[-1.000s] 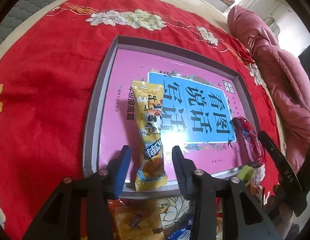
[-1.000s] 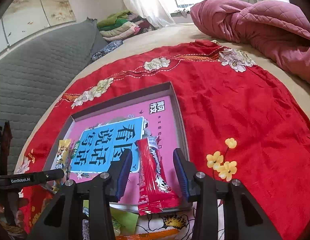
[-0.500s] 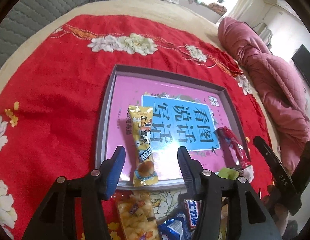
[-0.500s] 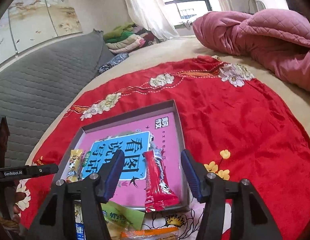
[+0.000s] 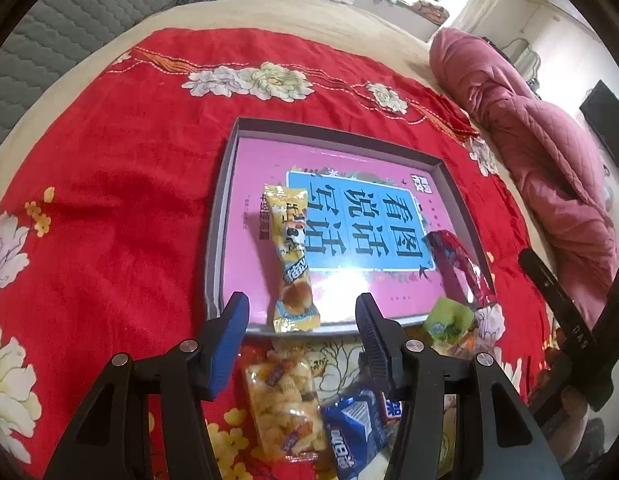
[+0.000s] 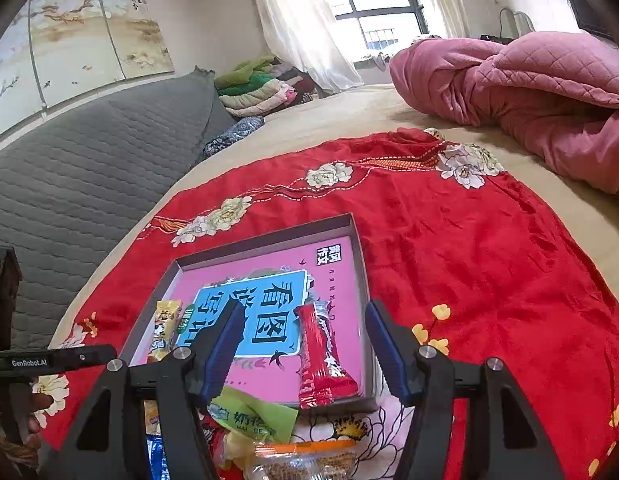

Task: Organize snacks
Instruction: 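Withdraw both open tools from the tray back toward the snack pile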

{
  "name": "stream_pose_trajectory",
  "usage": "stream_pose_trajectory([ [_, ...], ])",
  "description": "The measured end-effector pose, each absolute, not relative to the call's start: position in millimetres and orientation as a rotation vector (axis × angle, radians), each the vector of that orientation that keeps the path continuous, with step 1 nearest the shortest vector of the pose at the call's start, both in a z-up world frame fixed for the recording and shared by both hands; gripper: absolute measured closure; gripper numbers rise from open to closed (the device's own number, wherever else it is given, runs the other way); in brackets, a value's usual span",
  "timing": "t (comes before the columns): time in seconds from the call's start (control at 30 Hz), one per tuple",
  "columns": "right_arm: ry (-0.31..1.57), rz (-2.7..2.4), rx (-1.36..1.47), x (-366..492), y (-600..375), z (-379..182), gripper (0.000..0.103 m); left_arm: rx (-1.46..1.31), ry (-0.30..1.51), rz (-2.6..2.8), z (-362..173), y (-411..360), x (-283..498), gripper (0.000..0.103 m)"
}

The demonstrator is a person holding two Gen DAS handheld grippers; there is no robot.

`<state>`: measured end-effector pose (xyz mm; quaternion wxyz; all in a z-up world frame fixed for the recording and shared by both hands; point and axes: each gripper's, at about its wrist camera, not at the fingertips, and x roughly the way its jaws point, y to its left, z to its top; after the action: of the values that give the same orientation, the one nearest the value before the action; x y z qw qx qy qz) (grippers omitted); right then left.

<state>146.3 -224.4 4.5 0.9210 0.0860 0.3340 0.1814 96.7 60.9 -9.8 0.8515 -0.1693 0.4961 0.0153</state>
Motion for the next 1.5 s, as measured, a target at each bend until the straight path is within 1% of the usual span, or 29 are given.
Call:
stream_pose_trajectory([
  [0.1, 0.682, 0.373, 0.176, 142, -227, 7, 0.038, -0.352, 1.052, 0.032, -11, 60, 92, 0.046],
  [0.5, 0.708, 0.358, 0.214, 116, -247, 15, 0.036, -0.366, 1.082, 0.038, -17, 70, 70, 0.046],
  [0.93, 0.799, 0.345, 0.164, 86, -239, 3, 0.036, -0.373, 1.104, 0.023, -23, 71, 58, 0.045],
  [1.5, 0.919, 0.299, 0.118, 71, -243, -17, 0.035, -0.452, 1.157, 0.047, -45, 78, 52, 0.045],
])
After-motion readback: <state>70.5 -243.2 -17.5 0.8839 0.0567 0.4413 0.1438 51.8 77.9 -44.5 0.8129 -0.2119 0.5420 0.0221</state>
